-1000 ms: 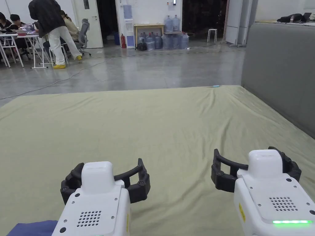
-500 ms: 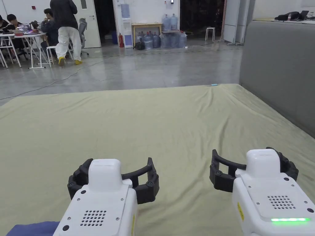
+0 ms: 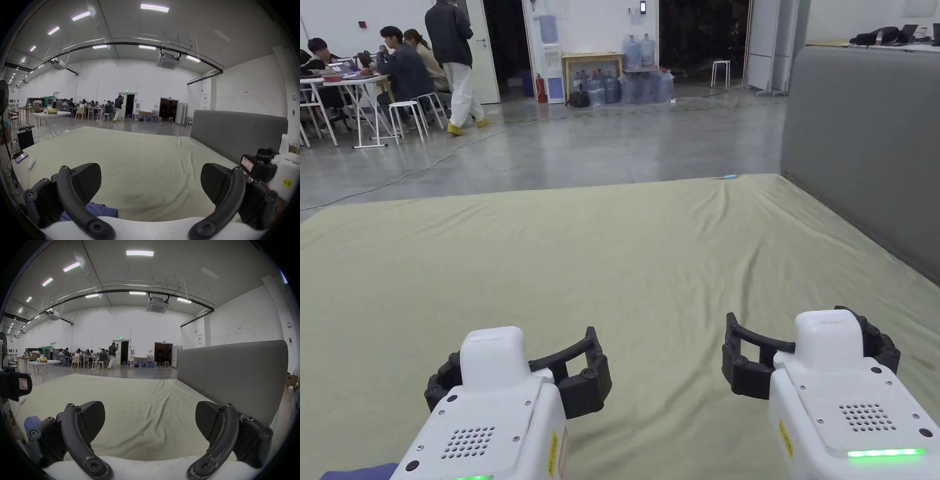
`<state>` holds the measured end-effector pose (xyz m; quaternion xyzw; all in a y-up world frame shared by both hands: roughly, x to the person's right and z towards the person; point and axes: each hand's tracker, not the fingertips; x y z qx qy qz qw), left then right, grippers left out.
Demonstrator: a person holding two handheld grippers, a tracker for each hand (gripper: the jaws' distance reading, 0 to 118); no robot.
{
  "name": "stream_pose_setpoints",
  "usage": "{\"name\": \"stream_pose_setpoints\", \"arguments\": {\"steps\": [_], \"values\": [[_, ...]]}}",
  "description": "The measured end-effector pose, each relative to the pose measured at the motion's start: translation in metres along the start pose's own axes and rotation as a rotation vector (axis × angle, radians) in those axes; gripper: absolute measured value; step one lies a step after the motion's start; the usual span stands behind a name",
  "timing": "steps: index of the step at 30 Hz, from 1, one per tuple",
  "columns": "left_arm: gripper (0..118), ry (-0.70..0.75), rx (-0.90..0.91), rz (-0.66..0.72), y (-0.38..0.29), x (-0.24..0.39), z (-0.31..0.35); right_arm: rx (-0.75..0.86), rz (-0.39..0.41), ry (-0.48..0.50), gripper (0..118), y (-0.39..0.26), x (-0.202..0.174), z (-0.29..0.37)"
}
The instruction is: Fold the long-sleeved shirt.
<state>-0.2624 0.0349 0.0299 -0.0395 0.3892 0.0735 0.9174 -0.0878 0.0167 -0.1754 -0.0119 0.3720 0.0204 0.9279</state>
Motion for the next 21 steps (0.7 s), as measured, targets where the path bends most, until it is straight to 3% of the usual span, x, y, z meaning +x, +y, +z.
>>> {"name": "stream_pose_setpoints", "arguments": {"steps": [7, 14, 18, 21], "values": [[117, -0.001, 0.01, 0.017, 0.0, -0.001, -0.003, -0.006, 0.002, 0.003, 112, -0.001, -0.001, -0.001], [117, 0.096, 0.032, -0.031, -0.002, 0.008, -0.002, -0.003, -0.001, 0.0, 112, 0.0, 0.002, -0.001], [117, -0.029, 0.05, -0.003, -0.002, -0.002, 0.001, -0.004, 0.0, -0.005, 112, 0.0, 0.003, -0.001], [117, 0.042, 0.048, -0.066, -0.006, 0.0, 0.0, -0.001, 0.001, -0.006, 112, 0.0, 0.004, -0.001]]}}
